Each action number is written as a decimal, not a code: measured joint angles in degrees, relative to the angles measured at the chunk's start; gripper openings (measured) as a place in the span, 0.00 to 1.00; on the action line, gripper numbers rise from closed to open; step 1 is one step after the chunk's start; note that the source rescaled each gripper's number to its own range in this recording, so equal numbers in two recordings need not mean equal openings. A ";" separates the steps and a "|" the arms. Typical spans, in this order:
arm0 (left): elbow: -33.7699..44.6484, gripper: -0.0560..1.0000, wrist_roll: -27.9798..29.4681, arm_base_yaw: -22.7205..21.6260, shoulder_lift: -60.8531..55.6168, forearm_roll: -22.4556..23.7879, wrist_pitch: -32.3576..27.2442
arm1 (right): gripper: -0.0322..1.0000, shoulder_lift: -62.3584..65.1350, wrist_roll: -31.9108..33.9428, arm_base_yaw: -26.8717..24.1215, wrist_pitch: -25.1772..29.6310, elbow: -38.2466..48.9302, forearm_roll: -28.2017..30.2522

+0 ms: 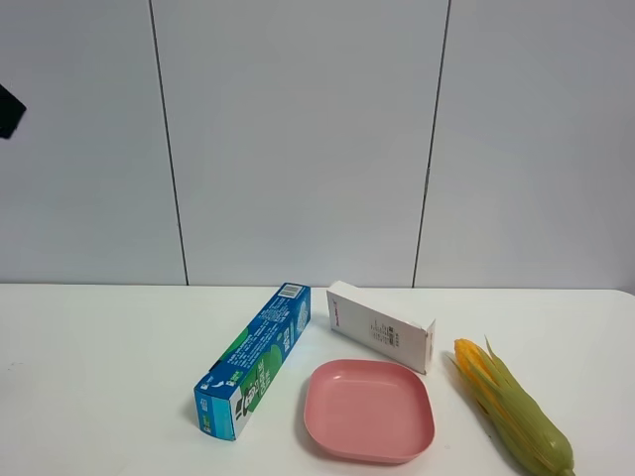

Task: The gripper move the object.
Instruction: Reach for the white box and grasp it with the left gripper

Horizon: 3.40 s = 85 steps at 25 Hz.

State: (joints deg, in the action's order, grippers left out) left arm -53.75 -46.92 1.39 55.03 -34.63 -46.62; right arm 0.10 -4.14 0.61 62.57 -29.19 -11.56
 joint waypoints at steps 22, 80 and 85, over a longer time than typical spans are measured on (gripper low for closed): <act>-18.74 1.00 0.72 32.19 29.01 18.95 18.90 | 1.00 0.00 0.00 0.00 0.00 0.00 0.00; -37.12 1.00 -29.99 42.41 67.41 31.19 31.54 | 1.00 0.00 -0.44 0.00 0.00 0.00 1.27; -40.22 1.00 -29.25 41.64 70.39 31.29 31.03 | 1.00 0.00 -0.44 0.00 0.00 0.00 1.27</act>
State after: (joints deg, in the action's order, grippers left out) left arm -93.97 -76.17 43.03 125.42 -3.34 -15.59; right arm 0.10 -4.58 0.61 62.57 -29.19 -10.29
